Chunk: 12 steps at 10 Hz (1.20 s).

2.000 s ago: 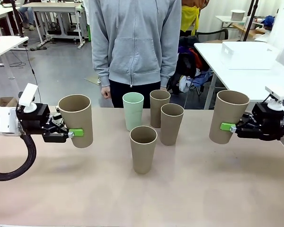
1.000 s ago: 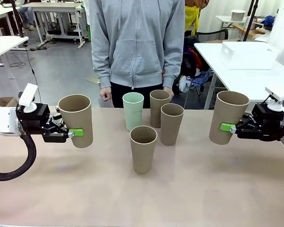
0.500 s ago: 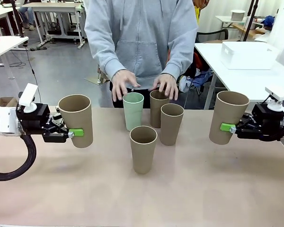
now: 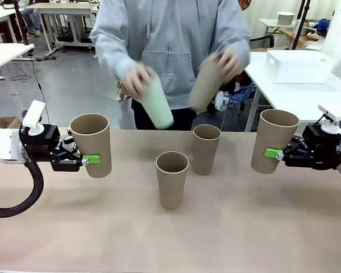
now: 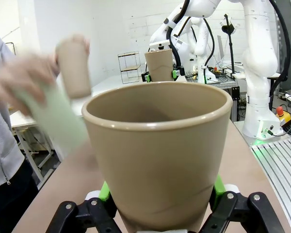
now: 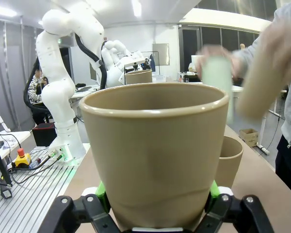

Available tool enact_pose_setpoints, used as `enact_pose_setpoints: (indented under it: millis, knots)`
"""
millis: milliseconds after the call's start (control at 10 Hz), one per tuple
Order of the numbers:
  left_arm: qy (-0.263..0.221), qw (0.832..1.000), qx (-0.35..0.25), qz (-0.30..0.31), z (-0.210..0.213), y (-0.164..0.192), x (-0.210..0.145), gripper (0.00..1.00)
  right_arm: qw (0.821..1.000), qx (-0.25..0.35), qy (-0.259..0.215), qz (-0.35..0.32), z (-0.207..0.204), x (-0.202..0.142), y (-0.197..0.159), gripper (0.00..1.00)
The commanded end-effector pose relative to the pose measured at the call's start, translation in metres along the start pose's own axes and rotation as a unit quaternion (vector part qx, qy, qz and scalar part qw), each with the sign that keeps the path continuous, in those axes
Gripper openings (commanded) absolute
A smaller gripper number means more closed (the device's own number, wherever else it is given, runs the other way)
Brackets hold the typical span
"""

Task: Stack the cups and store them in the basket.
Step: Place the stack of Reusable plastic cups into the Pantry Basket.

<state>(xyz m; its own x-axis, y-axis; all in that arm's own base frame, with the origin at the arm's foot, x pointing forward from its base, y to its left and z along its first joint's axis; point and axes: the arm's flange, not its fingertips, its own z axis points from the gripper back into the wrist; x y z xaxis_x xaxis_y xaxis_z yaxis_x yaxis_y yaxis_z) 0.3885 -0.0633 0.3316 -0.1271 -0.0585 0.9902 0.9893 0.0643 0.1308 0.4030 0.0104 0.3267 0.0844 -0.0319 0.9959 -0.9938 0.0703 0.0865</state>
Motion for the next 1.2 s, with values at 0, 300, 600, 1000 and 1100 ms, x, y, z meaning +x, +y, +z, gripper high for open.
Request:
enact_pose_setpoints:
  millis: [0,300,600,1000,1100]
  knots:
    - [0.001,1.000,0.001,-0.004,0.0005,0.0004,0.0015,0.85,1.000,-0.003,0.002,0.008,0.0004,0.0011,0.0017,0.84]
    - [0.001,1.000,0.001,-0.004,0.0005,0.0004,0.0015,0.85,1.000,-0.003,0.002,0.008,0.0004,0.0011,0.0017,0.84]
    - [0.001,1.000,0.001,-0.004,0.0005,0.0004,0.0015,0.85,1.000,-0.003,0.002,0.008,0.0004,0.0011,0.0017,0.84]
    - [0.001,1.000,0.001,-0.004,0.0005,0.0004,0.0015,0.85,1.000,-0.003,0.002,0.008,0.0004,0.0011,0.0017,0.84]
    - [0.001,1.000,0.001,-0.004,0.0005,0.0004,0.0015,0.85,1.000,-0.003,0.002,0.008,0.0004,0.0011,0.0017,0.84]
